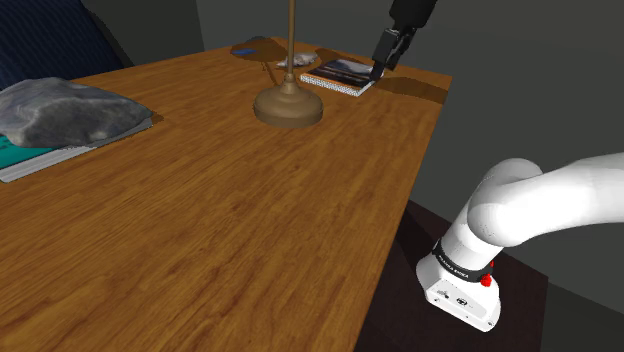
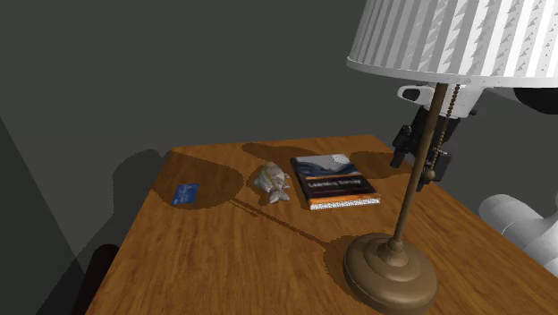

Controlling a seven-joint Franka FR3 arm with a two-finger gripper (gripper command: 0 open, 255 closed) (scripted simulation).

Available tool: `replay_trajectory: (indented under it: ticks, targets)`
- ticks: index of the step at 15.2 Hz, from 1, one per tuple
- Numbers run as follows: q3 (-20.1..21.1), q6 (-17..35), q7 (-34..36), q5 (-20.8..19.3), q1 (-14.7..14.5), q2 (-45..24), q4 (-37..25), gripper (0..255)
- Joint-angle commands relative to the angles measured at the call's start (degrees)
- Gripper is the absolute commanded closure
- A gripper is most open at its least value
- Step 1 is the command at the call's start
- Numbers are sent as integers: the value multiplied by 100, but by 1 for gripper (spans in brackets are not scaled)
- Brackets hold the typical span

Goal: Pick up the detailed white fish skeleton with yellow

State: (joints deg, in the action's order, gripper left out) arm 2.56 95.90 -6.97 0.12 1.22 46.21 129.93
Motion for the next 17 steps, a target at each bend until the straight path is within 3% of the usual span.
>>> replay_trajectory:
  ticks: [1,9,17]
  targets:
    - [0,0,0,0,0,0,0,0]
    - [1133,101,2327,-95,619,-1928,-1521,0]
    - [1924,-529,4680,-920,986,-4272,-3880,0]
